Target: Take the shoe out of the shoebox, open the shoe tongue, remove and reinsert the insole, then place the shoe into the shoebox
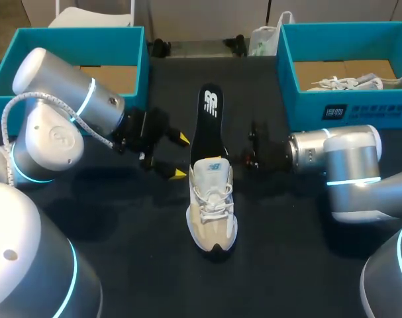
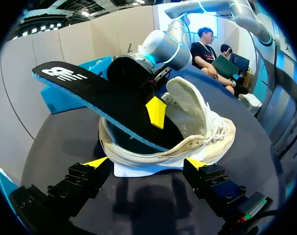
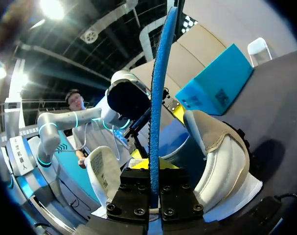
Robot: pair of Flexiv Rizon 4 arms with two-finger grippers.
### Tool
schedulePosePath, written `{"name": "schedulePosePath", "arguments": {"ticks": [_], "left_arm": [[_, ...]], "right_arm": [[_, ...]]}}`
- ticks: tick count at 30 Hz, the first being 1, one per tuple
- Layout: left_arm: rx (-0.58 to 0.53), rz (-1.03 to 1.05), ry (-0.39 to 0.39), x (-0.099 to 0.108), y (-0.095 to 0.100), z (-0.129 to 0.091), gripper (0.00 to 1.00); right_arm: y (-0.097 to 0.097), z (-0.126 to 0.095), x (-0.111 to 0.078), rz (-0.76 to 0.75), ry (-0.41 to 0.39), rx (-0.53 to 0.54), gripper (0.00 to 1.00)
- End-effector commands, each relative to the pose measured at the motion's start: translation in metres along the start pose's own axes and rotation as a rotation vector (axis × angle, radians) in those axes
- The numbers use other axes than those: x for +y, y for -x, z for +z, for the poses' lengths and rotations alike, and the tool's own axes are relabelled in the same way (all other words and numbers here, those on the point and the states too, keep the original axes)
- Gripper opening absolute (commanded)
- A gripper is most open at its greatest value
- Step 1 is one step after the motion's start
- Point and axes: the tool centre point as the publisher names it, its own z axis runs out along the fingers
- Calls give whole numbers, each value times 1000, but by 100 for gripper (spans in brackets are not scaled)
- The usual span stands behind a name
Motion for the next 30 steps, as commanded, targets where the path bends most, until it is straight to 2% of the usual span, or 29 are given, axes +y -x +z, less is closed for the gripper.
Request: {"name": "schedulePosePath", "arguments": {"ticks": [1,3,4,5,7,8,13,24,30], "left_arm": [[0,0,4,-1,0,0,100],[0,0,4,-1,0,0,100],[0,0,4,-1,0,0,100],[0,0,4,-1,0,0,100],[0,0,4,-1,0,0,100],[0,0,4,-1,0,0,100],[0,0,4,-1,0,0,100],[0,0,4,-1,0,0,100],[0,0,4,-1,0,0,100]], "right_arm": [[-3,2,-4,-13,9,-13,0],[-4,2,0,-27,6,-18,0],[-4,2,1,-30,6,-19,12],[-4,1,2,-34,4,-20,20],[-6,2,5,-48,7,-25,33],[-6,2,6,-52,8,-25,35],[-10,3,12,-75,0,-38,32],[-12,2,28,-120,-18,-43,33],[-8,-1,35,-105,-67,-23,25]]}}
